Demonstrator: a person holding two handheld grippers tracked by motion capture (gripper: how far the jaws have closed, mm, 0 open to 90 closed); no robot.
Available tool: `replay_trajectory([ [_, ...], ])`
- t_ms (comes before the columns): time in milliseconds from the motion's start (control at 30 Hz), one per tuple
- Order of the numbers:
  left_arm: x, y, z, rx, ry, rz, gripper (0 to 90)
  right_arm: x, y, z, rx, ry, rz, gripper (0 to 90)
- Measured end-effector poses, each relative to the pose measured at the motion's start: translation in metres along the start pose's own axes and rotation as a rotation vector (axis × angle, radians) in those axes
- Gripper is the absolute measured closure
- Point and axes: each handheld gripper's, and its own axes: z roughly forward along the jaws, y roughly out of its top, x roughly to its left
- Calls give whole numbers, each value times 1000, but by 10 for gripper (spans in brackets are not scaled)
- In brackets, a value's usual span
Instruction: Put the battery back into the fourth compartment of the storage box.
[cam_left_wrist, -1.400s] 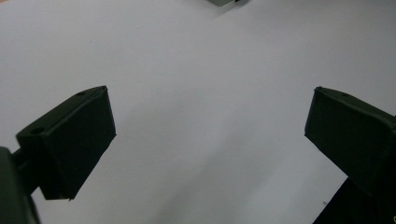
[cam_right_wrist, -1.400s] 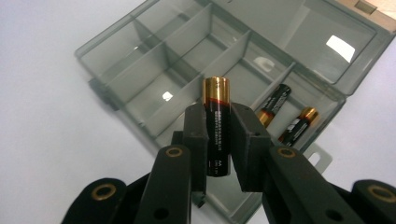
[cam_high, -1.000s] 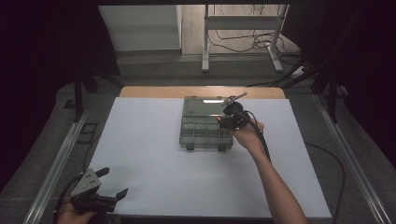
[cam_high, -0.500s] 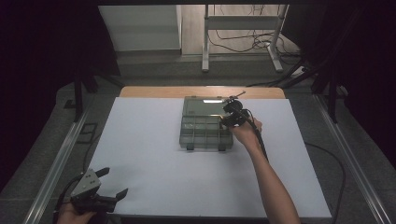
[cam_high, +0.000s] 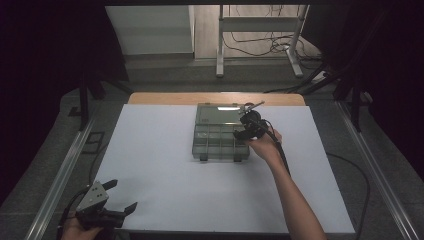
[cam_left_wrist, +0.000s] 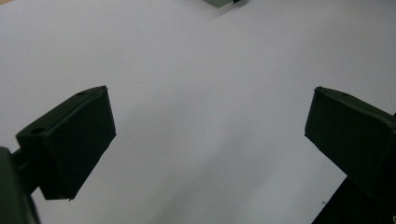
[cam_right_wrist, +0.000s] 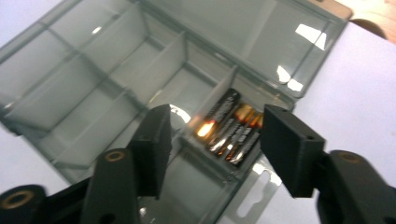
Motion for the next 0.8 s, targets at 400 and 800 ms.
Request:
replay_trajectory([
  [400,0,0,0,2,1,0,24,12,-14,-12,-63,45,-51,247],
  [800,-1,0,1,3,2,0,24,20,-34,-24,-74,69,-65,111],
])
